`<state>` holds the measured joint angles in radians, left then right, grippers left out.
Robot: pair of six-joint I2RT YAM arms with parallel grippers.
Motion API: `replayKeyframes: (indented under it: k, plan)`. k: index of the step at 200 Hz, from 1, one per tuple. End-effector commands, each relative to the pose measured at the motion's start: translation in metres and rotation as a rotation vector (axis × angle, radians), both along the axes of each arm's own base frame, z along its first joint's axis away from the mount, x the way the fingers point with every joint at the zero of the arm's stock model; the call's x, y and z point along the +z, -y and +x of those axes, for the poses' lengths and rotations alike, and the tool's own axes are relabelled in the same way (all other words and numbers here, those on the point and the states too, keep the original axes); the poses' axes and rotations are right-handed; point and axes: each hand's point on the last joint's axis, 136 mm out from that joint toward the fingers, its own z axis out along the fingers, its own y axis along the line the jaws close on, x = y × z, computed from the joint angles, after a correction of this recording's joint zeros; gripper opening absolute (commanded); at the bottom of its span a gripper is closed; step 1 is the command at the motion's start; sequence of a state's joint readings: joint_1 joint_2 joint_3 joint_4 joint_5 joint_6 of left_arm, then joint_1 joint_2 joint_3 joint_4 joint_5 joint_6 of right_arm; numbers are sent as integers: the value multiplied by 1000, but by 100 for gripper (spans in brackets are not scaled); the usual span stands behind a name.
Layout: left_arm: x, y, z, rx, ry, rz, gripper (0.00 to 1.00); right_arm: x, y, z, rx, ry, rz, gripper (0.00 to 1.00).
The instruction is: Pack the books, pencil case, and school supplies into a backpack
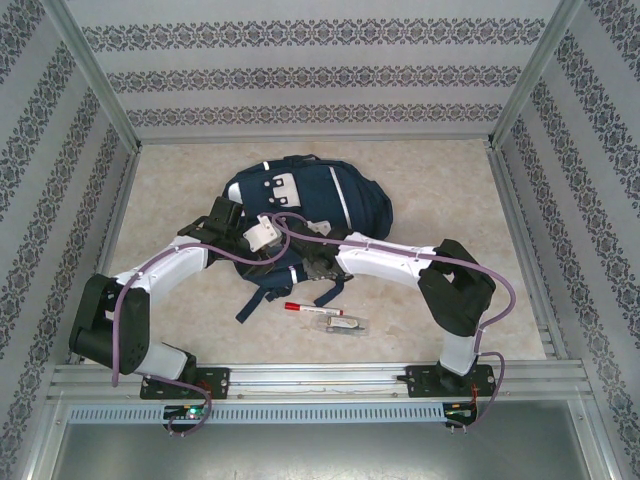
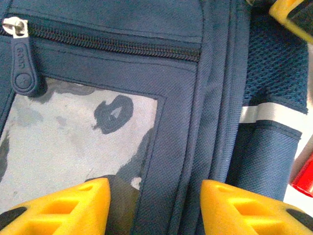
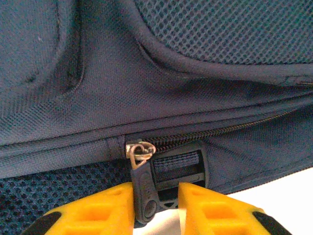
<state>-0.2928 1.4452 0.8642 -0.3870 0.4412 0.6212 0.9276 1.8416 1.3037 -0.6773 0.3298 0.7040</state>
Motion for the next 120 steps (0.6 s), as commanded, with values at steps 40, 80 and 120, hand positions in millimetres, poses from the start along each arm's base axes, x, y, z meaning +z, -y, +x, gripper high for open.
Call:
replayKeyframes:
  k: [40, 80, 120]
  plan:
    - [-6, -8, -2, 22, -28, 4, 51, -2, -17, 4, 114, -12, -27, 26]
    - [-4, -7, -4, 19, -35, 0, 51, -7, -24, 3, 144, -36, -10, 12]
    - [0, -7, 1, 45, -19, -3, 51, 6, -18, 0, 140, -45, 5, 0]
